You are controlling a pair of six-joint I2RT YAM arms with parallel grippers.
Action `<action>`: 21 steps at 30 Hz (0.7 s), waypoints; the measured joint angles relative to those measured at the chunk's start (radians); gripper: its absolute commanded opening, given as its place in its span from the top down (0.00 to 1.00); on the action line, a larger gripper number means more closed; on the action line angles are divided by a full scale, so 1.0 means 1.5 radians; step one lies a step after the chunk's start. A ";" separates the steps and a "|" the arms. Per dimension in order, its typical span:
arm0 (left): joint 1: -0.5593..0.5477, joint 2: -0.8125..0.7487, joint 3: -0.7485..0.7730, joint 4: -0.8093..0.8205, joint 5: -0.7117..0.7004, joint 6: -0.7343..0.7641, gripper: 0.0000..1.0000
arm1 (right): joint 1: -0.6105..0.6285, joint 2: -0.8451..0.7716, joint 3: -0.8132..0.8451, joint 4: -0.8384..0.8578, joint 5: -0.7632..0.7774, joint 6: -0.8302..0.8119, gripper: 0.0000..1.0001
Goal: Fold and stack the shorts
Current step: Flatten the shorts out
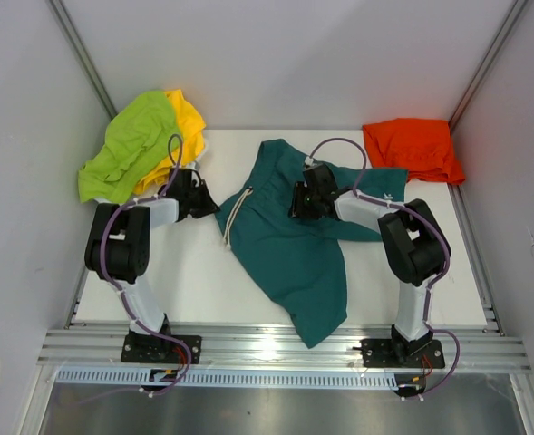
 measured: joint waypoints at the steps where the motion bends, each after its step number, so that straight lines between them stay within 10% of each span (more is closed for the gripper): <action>1: 0.000 0.000 0.000 0.000 0.000 -0.001 1.00 | 0.000 0.001 0.002 -0.001 0.000 0.000 0.63; 13: 0.016 -0.215 -0.048 -0.078 -0.077 -0.002 1.00 | -0.051 0.125 0.189 -0.055 -0.005 -0.004 0.88; 17: 0.023 -0.260 -0.050 -0.082 -0.105 -0.002 1.00 | -0.070 0.171 0.265 -0.081 -0.014 -0.010 0.50; 21: 0.024 -0.265 -0.069 -0.092 -0.129 -0.002 1.00 | -0.067 0.156 0.256 -0.088 -0.023 -0.023 0.34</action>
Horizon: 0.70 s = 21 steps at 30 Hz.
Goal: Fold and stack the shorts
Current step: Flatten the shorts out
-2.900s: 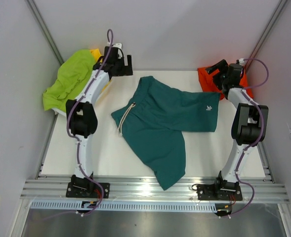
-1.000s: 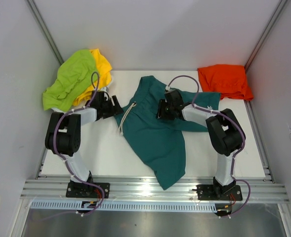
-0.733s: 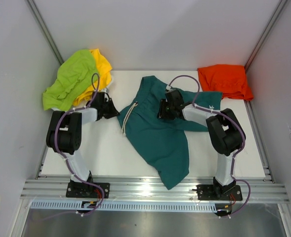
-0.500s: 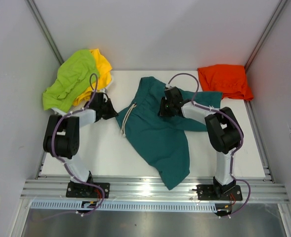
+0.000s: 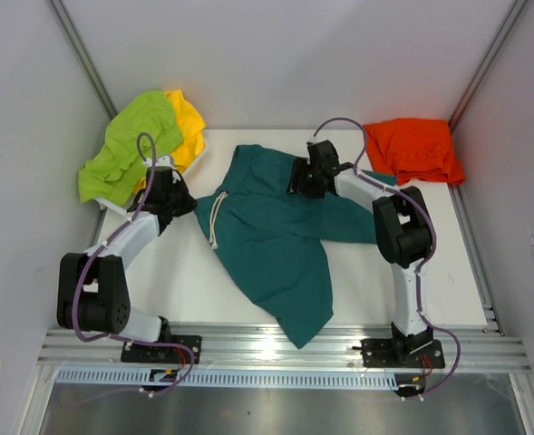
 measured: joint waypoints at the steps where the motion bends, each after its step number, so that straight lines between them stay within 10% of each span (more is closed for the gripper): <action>1: 0.000 0.000 -0.004 -0.006 -0.005 0.000 1.00 | 0.004 -0.020 -0.023 0.007 -0.005 -0.003 0.33; 16: 0.003 0.000 -0.011 -0.015 -0.057 0.007 1.00 | 0.253 -0.664 -0.580 -0.014 0.036 0.103 0.28; 21: 0.007 -0.013 -0.028 -0.014 -0.075 0.007 1.00 | 0.278 -0.840 -0.729 -0.069 0.038 0.210 0.06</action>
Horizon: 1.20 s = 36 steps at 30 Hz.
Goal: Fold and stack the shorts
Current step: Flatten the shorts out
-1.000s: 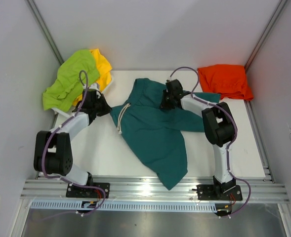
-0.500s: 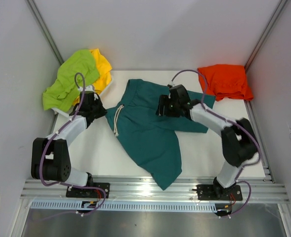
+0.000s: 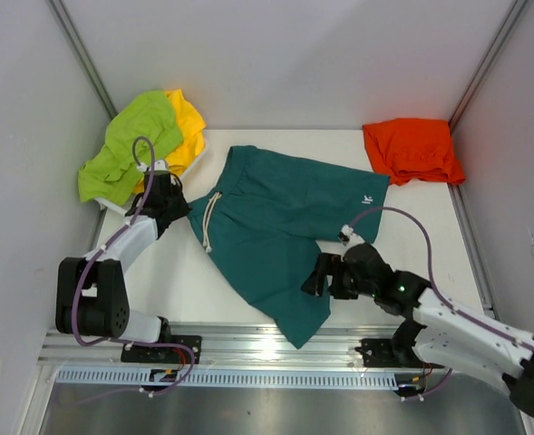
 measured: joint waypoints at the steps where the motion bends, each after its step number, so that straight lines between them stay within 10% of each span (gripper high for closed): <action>1: 0.002 -0.003 -0.002 -0.001 -0.002 0.000 1.00 | 0.004 -0.035 -0.020 0.000 -0.002 0.015 0.05; 6: 0.011 -0.015 -0.002 -0.001 -0.011 0.000 1.00 | 0.014 -0.180 -0.099 0.025 -0.030 0.112 0.04; 36: 0.016 -0.021 -0.011 -0.005 -0.042 0.006 1.00 | 0.192 -0.161 -0.287 0.255 0.072 0.374 0.05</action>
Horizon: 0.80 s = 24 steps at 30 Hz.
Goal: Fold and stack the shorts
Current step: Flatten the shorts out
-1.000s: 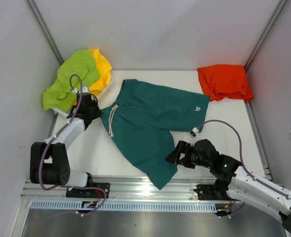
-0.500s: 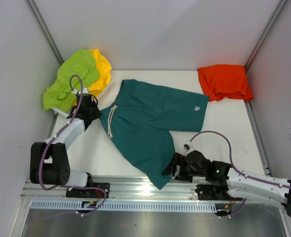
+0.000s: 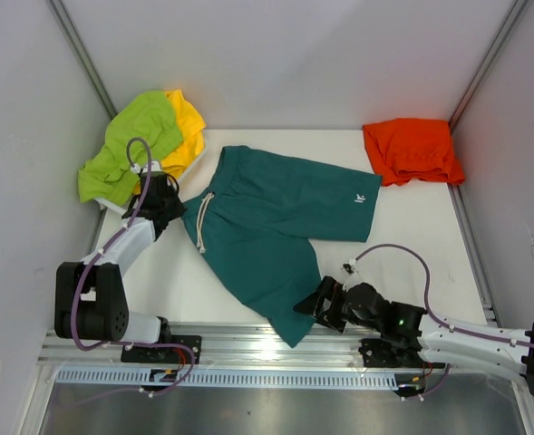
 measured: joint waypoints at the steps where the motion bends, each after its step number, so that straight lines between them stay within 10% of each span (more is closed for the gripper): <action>1: 0.000 0.000 0.000 0.000 0.000 0.000 1.00 | -0.001 -0.001 0.000 0.005 0.005 0.000 0.05; 11: 0.001 -0.003 0.000 0.000 -0.005 0.000 1.00 | -0.030 0.016 0.001 0.036 0.024 -0.015 0.19; 17: 0.001 -0.003 0.000 0.000 -0.006 0.001 1.00 | -0.038 0.015 0.034 0.003 0.042 -0.040 0.68; 24: 0.001 -0.003 0.000 0.000 -0.008 0.001 1.00 | -0.095 0.020 0.049 -0.016 0.048 -0.089 1.00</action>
